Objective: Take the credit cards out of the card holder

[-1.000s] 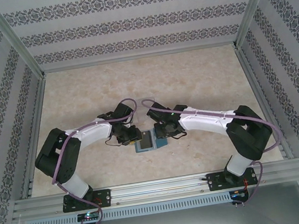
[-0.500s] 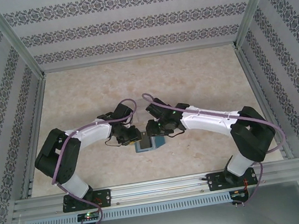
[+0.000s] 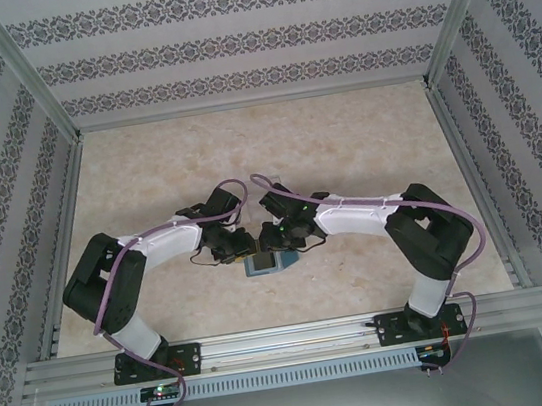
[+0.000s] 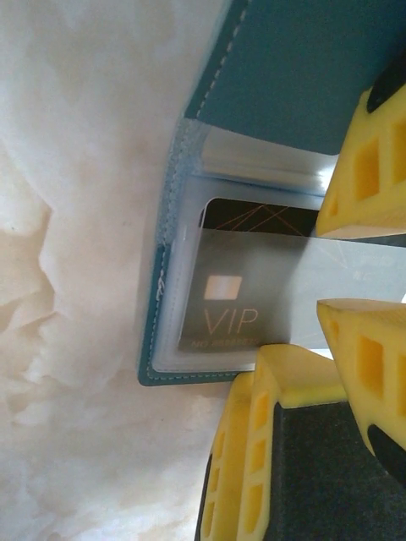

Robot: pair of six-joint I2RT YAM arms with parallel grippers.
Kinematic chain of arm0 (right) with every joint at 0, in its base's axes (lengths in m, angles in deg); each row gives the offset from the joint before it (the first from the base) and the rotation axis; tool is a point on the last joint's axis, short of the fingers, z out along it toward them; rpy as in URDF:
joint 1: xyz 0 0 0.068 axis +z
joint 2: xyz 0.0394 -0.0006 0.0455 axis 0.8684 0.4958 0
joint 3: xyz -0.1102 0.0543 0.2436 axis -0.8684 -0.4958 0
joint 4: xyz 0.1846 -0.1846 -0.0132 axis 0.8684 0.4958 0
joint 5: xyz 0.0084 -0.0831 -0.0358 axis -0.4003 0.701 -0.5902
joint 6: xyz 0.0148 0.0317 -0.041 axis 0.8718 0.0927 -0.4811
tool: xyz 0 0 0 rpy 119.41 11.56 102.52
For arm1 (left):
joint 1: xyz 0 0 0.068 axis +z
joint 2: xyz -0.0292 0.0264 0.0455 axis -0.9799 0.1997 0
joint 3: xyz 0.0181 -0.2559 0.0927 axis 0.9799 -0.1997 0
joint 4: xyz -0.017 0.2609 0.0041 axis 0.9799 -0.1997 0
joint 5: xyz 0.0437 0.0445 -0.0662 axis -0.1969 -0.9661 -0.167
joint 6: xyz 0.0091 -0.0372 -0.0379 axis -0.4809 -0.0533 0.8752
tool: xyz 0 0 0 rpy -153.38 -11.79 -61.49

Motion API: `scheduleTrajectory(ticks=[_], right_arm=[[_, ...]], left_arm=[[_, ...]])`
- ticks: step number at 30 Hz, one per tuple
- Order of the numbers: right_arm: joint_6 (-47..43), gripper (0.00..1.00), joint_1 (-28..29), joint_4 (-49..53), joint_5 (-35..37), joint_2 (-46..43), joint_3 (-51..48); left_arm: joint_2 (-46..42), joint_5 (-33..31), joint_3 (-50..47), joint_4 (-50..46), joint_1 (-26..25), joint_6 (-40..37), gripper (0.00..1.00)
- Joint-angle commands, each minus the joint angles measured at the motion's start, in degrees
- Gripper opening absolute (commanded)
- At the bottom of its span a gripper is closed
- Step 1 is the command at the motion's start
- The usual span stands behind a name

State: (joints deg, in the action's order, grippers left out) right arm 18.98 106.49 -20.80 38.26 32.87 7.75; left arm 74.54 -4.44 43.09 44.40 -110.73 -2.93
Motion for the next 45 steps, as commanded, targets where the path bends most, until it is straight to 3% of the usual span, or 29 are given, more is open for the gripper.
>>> scheduleTrajectory(ticks=[1,18,33,45], right_arm=[[0.7,0.25,-0.6,-1.5,-1.1,1.5,-0.8],[-1.3,0.28,-0.8,6.8,5.8,1.2,0.0],[-1.1,0.33,-1.5,4.5,3.2,-3.1,-0.5],[-1.4,0.31,-3.5,1.2,0.0,-0.8,-3.3]], left_arm=[[1.2,0.1,-2.1,0.6,-0.9,-0.5,0.29],[0.9,-0.1,-1.8,0.3,-0.9,-0.8,0.28],[-1.9,0.2,0.8,-2.2,-0.9,-0.6,0.28],[-1.8,1.4,3.5,-2.7,-2.3,-0.4,0.27]])
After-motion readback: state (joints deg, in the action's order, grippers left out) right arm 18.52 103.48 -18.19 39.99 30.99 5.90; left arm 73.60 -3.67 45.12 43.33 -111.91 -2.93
